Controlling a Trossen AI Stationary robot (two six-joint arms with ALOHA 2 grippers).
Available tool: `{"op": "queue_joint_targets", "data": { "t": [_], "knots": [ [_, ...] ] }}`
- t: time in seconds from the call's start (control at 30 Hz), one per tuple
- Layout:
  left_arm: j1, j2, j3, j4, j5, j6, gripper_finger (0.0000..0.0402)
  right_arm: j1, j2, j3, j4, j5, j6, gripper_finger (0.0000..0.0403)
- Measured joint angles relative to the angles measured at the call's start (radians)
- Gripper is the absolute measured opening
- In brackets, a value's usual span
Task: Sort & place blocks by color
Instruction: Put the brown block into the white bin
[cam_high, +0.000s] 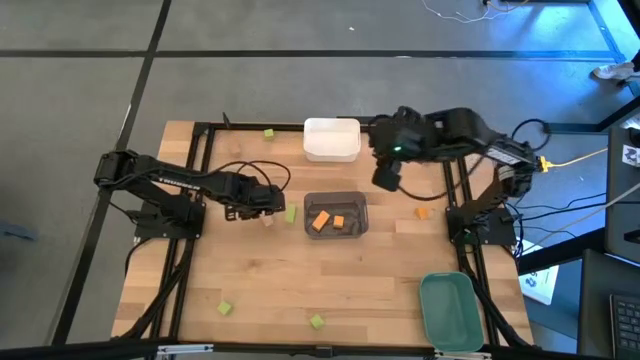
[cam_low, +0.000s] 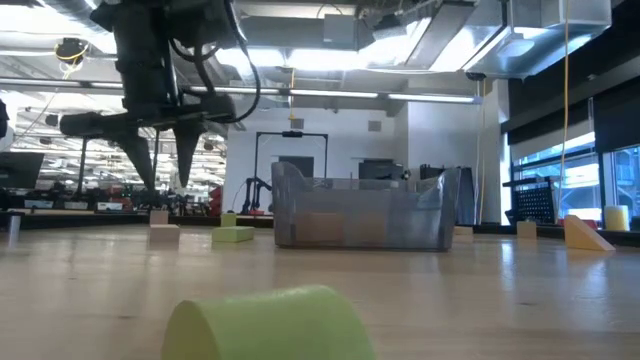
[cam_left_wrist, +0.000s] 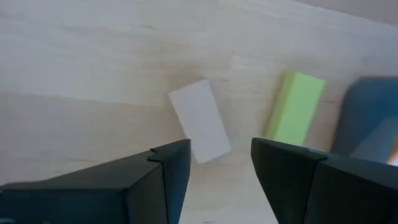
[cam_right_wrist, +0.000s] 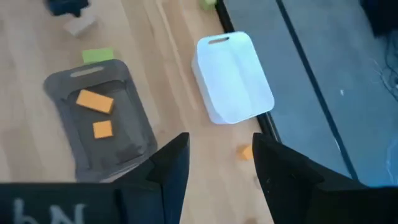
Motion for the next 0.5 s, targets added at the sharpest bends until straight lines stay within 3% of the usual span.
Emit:
{"op": "queue_joint_targets", "data": {
  "t": [0.3,0.5],
  "knots": [
    [0.000,0.000,-0.007,0.002,0.000,-0.069,0.0161,0.000,-0.119,0.000,0.000,-0.411,-0.228,0.0175],
    [-0.001,0.008,-0.007,0.003,0.018,-0.111,0.0161,0.000,-0.147,-0.001,0.001,-0.449,-0.282,0.0175]
  ]
}}
